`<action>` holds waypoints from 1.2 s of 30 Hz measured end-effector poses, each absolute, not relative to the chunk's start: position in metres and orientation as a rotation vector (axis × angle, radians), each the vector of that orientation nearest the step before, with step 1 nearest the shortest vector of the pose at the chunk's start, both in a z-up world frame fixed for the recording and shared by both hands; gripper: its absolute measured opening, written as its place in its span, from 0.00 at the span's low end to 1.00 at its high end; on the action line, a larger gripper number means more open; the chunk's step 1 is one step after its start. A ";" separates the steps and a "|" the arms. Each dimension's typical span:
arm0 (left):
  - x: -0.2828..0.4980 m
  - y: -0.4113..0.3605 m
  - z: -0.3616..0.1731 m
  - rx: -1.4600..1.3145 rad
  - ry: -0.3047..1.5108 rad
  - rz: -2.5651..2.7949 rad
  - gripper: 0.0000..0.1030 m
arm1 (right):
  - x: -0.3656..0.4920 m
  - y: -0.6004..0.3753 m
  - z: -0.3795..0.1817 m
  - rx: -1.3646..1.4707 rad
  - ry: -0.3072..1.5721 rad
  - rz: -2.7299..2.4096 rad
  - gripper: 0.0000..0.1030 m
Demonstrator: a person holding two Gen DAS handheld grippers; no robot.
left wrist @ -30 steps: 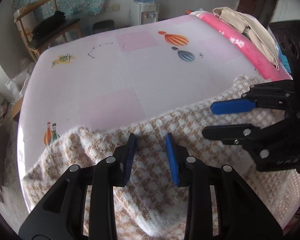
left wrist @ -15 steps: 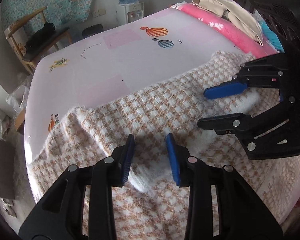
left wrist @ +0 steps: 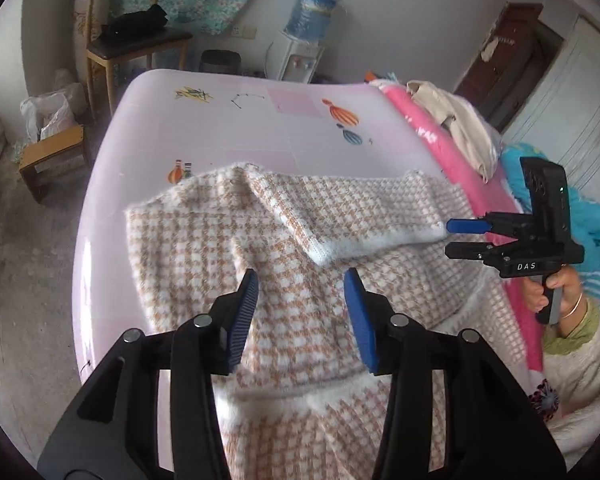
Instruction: Fold large clothes
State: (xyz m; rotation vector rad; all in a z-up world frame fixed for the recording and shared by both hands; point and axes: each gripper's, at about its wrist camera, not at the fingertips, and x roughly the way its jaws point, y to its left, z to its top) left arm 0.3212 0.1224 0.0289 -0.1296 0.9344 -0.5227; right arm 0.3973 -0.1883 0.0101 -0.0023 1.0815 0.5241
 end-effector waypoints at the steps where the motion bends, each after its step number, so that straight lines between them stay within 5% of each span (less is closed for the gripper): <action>1: 0.310 0.130 0.033 -0.135 0.921 -0.515 0.47 | 0.387 -0.189 0.016 0.013 1.062 0.546 0.66; 5: 0.270 0.146 0.026 -0.134 0.955 -0.466 0.47 | 0.343 -0.181 0.021 0.084 1.050 0.678 0.75; 19: 0.253 0.143 -0.046 0.019 1.113 -0.303 0.42 | 0.289 -0.175 -0.036 0.142 1.176 0.700 0.75; 25: 0.248 0.151 -0.033 -0.143 1.080 -0.458 0.36 | 0.286 -0.172 -0.038 0.118 1.178 0.690 0.75; 36: 0.255 0.129 -0.053 0.028 1.147 -0.310 0.36 | 0.278 -0.179 -0.031 0.135 1.147 0.662 0.75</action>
